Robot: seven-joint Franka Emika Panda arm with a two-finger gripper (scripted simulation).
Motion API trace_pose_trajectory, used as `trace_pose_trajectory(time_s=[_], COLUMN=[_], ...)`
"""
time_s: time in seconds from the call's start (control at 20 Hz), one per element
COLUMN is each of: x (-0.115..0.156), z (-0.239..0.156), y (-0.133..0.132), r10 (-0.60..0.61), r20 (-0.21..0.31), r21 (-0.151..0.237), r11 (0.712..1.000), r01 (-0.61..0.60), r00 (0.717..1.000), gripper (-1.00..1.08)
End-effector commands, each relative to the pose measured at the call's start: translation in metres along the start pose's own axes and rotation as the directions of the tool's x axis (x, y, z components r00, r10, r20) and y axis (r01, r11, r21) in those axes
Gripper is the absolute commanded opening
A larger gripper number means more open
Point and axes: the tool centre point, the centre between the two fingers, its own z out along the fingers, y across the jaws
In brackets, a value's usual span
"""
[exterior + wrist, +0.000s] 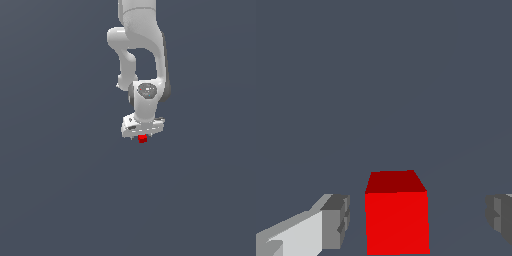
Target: Lift up the red cube by 0.2 meters.
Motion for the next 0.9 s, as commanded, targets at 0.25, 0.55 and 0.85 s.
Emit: trace_pose_trajectory(time_s=[0.25, 0.55, 0.85], x=[-0.014, -0.016, -0.015], z=[0.03, 0.037, 0.035], y=[-0.011, -0.012, -0.012], r10=[-0.037, -0.044, -0.041], r20=[-0.007, -0.008, -0.008], r21=[-0.008, -0.01, -0.01], r11=[0.999, 0.999, 0.999], r01=[0.037, 0.044, 0.041], r00=[0.999, 0.999, 0.999], gripper=[1.0, 1.0, -1.0])
